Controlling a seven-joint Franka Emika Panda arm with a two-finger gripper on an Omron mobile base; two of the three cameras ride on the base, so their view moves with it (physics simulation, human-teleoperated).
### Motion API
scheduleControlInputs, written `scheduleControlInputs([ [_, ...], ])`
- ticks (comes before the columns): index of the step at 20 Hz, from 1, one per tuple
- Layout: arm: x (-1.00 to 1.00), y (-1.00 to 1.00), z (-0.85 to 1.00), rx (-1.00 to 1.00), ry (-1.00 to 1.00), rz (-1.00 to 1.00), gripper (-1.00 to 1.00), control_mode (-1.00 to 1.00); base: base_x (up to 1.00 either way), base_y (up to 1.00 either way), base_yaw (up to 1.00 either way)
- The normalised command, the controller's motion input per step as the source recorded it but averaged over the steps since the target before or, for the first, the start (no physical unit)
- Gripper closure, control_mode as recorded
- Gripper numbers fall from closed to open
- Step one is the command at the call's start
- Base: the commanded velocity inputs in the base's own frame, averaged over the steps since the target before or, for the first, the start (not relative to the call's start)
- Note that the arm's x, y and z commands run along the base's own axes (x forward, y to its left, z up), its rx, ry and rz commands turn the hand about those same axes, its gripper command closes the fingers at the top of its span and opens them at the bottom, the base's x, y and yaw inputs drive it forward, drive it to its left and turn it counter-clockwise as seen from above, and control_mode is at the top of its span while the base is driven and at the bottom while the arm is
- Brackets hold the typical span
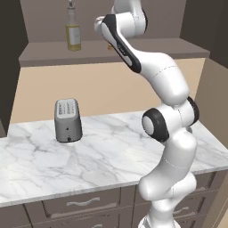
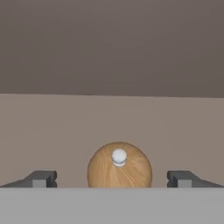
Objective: Retrieve the bottle and the shaker from the cabinet and place them next to the mixing bowl on the counter. Then add garlic from the fridge to the mixing bowl.
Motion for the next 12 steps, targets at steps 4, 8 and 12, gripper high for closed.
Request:
scheduleControlInputs([
  [4, 0.0, 0.0, -0.2, 0.0, 0.0, 0.0, -1.0, -1.0, 0.0, 0.0, 0.0],
  [8, 0.0, -0.01, -0.16, 0.0, 0.0, 0.0, -1.0, -1.0, 0.0, 0.0, 0.0],
  [12, 0.06, -0.12, -0.05, 0.0, 0.0, 0.0, -1.0, -1.0, 0.0, 0.0, 0.0],
])
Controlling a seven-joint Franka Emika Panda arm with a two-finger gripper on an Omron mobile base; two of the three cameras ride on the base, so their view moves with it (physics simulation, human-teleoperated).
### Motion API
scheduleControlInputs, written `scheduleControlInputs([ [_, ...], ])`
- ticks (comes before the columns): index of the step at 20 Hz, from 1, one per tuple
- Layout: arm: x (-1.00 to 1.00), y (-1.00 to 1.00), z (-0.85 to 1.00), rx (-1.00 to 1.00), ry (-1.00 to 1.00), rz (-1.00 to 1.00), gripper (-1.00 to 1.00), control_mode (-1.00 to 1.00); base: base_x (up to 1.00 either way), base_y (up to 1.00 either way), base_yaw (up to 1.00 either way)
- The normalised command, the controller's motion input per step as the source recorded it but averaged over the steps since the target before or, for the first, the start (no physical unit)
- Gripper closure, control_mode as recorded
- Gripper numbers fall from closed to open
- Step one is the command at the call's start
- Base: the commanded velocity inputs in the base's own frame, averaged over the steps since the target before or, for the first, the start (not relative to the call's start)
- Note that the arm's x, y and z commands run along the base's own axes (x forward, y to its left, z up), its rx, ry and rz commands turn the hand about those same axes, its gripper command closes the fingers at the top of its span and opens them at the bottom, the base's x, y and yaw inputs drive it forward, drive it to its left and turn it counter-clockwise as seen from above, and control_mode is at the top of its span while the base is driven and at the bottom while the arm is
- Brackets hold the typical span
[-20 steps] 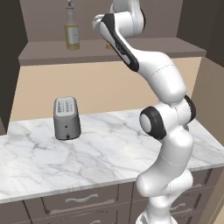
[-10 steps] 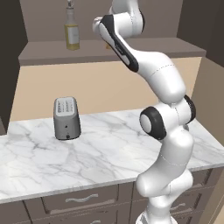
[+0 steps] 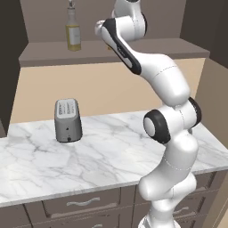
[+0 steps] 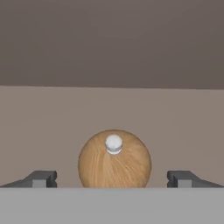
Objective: Retrieve the bottle and the shaker from the cabinet and place them next to the mixing bowl on the counter. Then add garlic from the fridge to the mixing bowl.
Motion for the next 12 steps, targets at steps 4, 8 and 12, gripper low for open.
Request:
scheduleControlInputs([
  [4, 0.16, -0.15, 0.0, 0.0, 0.0, 0.0, -1.0, -1.0, 0.0, 0.0, 0.0],
  [8, 0.23, -0.01, 0.0, 0.0, 0.0, 0.0, -1.0, -1.0, 0.0, 0.0, 0.0],
  [12, 0.18, 0.0, 0.0, 0.0, 0.0, 0.0, 1.0, -1.0, 0.0, 0.0, 0.0],
])
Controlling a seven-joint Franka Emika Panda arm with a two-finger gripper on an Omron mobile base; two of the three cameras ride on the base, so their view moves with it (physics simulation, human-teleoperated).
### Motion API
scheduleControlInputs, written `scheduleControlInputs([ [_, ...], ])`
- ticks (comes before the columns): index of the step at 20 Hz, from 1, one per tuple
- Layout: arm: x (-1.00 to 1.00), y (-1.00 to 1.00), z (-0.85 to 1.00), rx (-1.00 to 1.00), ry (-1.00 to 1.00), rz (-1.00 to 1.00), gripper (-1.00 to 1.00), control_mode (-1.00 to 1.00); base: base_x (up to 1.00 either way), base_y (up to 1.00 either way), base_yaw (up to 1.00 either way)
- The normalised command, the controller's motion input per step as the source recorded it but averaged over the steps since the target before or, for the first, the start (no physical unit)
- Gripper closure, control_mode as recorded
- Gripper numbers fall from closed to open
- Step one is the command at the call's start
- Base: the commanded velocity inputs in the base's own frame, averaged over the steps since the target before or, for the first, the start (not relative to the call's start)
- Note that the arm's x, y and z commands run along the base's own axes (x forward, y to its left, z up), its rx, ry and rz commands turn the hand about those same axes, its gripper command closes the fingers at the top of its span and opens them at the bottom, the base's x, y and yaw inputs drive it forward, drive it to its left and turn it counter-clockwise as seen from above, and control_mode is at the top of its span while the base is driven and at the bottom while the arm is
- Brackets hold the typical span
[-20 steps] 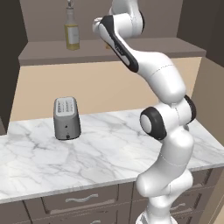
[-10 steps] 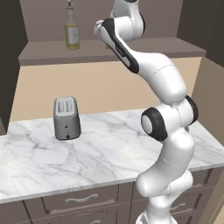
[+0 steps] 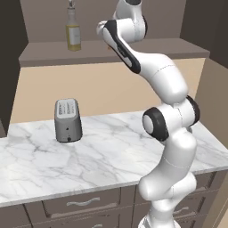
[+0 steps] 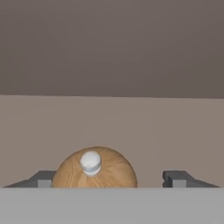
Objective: Retrieve the bottle and the shaker from the cabinet and place them next to the mixing bowl on the counter. Then add garlic from the fridge to the mixing bowl.
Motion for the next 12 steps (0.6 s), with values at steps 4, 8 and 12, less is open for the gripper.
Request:
scheduleControlInputs([
  [4, 0.03, 0.0, 0.0, 0.0, 0.0, 0.0, 1.0, -1.0, 0.0, 0.0, 0.0],
  [8, -0.25, 0.01, -0.07, 0.0, -0.02, 0.0, 1.0, -1.0, 0.0, 0.0, 0.0],
  [12, -0.88, 0.08, -0.3, 0.0, -0.2, 0.03, 1.0, -1.0, 0.0, 0.0, 0.0],
])
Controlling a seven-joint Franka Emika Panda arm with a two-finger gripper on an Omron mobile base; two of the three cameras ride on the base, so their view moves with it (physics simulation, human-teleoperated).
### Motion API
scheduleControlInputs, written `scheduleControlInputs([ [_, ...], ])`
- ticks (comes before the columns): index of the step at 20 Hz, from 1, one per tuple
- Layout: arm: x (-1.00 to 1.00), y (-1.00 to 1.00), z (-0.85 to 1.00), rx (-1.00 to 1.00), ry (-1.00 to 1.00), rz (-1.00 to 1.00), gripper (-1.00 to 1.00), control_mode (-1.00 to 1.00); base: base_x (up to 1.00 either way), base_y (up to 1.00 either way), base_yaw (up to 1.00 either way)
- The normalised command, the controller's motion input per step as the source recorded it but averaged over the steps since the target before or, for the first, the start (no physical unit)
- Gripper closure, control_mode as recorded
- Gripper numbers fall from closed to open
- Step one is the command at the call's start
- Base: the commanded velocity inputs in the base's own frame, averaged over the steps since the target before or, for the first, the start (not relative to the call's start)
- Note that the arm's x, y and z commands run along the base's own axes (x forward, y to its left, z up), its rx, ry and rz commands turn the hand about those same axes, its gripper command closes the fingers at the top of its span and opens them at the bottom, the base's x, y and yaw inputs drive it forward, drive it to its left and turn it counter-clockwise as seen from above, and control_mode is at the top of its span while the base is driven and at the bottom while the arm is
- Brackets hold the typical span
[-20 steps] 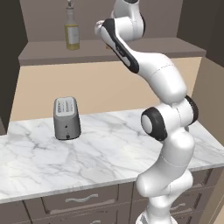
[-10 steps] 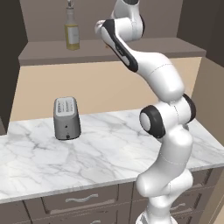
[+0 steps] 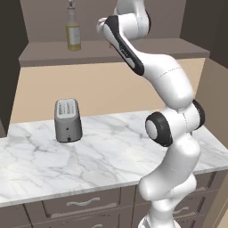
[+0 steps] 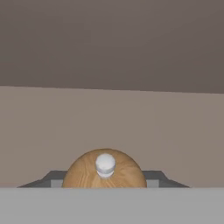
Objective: Retrieve the bottle and the shaker from the cabinet and place them next to the mixing bowl on the counter. Then add garlic from the fridge to the mixing bowl.
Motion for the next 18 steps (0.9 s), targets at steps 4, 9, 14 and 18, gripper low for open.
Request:
scheduleControlInputs([
  [4, -1.0, 0.03, -0.11, 0.0, -0.21, 0.05, 1.0, -1.0, 0.0, 0.0, 0.0],
  [9, -1.0, 0.0, -0.01, 0.0, -0.11, 0.04, 1.0, -1.0, 0.0, 0.0, 0.0],
  [14, -1.0, -0.02, 0.0, 0.0, -0.03, 0.03, 1.0, -1.0, 0.0, 0.0, 0.0],
  [18, -1.0, -0.03, 0.0, 0.01, 0.0, 0.02, 1.0, -1.0, 0.0, 0.0, 0.0],
])
